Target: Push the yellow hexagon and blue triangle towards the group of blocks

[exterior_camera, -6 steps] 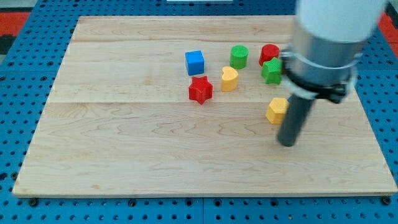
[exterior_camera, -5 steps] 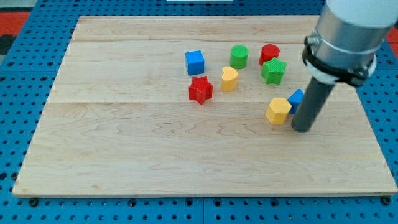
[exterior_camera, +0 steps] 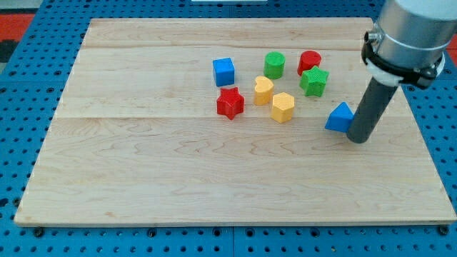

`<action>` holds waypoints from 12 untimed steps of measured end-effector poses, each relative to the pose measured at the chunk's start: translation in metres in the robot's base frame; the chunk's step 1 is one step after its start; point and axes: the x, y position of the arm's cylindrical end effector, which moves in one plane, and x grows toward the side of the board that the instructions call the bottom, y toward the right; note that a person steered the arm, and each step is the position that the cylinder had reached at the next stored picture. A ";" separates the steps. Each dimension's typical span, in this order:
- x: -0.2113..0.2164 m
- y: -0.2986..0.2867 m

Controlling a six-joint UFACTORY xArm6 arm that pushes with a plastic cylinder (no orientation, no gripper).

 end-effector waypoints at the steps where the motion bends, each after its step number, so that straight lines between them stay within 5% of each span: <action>1: -0.029 -0.010; 3: -0.043 -0.041; 6: -0.083 -0.008; 11: -0.088 -0.042; 12: -0.071 0.010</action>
